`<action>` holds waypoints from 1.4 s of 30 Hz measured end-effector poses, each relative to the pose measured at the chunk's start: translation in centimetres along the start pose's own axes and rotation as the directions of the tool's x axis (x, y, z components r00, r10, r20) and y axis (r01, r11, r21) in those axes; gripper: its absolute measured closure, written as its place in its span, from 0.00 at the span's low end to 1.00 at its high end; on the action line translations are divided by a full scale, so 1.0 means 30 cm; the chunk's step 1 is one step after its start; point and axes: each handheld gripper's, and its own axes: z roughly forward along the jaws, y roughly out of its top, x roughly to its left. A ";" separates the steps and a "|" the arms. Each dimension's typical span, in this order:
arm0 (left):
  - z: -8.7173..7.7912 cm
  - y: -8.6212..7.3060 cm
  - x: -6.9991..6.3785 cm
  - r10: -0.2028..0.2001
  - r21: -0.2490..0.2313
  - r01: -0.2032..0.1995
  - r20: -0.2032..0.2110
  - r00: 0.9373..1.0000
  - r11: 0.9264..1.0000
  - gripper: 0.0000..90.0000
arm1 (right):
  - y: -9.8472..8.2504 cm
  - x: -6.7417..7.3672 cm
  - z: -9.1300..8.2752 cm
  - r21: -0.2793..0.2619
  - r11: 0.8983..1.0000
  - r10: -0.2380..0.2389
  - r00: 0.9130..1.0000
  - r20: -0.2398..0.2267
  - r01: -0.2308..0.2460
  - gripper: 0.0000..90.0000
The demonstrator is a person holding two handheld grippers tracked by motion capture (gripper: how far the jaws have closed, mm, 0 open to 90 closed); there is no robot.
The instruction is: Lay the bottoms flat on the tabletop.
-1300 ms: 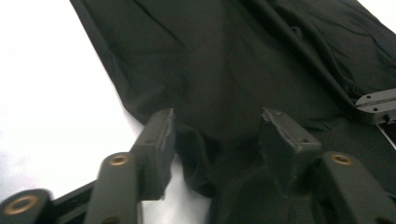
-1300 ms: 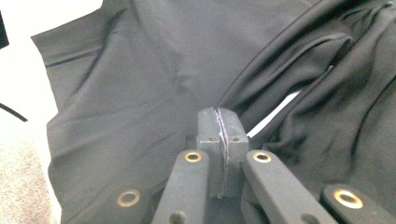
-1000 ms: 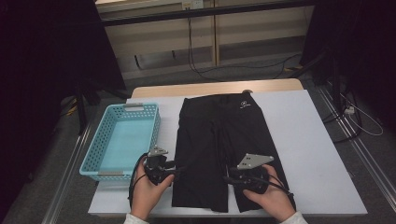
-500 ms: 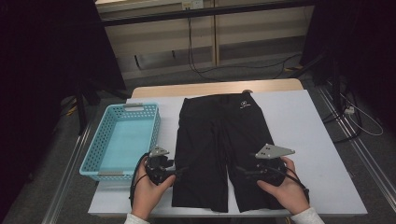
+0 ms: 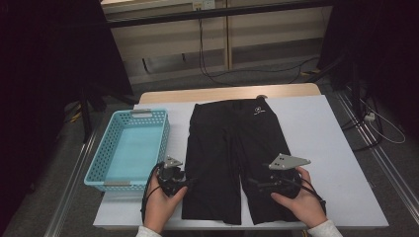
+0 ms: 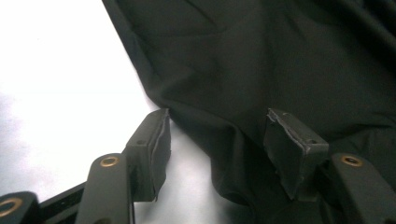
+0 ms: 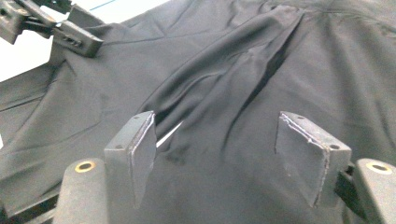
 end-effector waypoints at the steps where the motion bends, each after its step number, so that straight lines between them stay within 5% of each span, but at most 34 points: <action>1: -0.002 0.000 0.001 0.001 0.003 -0.001 0.003 1.000 1.000 0.52 | 0.000 0.001 0.001 0.000 1.000 -0.001 1.000 -0.001 0.001 0.33; 6: -0.015 -0.004 -0.001 -0.045 0.036 0.044 0.054 0.997 0.998 0.79 | -0.002 0.002 0.002 0.004 1.000 -0.001 1.000 -0.004 0.001 0.33; 11: -0.023 -0.003 -0.018 -0.083 0.071 0.078 0.065 0.994 0.994 0.93 | -0.001 0.004 0.003 0.002 1.000 0.000 1.000 -0.009 0.000 0.33; 20: -0.058 -0.011 -0.023 -0.095 0.077 0.090 0.056 0.994 0.993 0.96 | -0.003 0.003 -0.002 0.001 1.000 -0.006 1.000 -0.015 0.006 0.33; 24: -0.061 -0.027 -0.024 -0.103 0.090 0.098 0.061 0.993 0.991 0.84 | -0.002 0.000 -0.004 0.002 1.000 -0.007 1.000 -0.014 0.007 0.33; 27: -0.063 -0.040 -0.031 -0.090 0.075 0.085 0.062 0.994 0.994 0.78 | 0.000 0.000 -0.007 -0.005 1.000 -0.007 1.000 -0.014 0.007 0.33; 30: -0.070 -0.053 -0.048 -0.017 0.061 0.016 0.017 1.000 0.998 0.67 | 0.000 0.003 -0.007 -0.005 1.000 -0.009 1.000 -0.017 0.009 0.33; 32: -0.072 -0.062 -0.055 -0.019 0.053 0.017 0.023 1.000 0.998 0.66 | 0.001 0.007 -0.006 -0.004 1.000 -0.010 1.000 -0.020 0.010 0.33; 36: -0.070 -0.069 -0.068 -0.045 0.047 0.042 0.048 0.998 0.998 0.75 | 0.004 0.010 -0.007 -0.008 1.000 -0.015 1.000 -0.022 0.015 0.33; 39: -0.058 -0.073 -0.068 -0.106 0.045 0.101 0.112 0.988 0.994 0.90 | 0.008 0.011 -0.008 -0.013 1.000 -0.013 1.000 -0.024 0.013 0.33; 42: -0.052 -0.066 -0.068 -0.130 0.050 0.125 0.120 0.984 0.991 0.94 | 0.011 0.016 -0.007 -0.016 1.000 -0.017 0.999 -0.029 0.016 0.33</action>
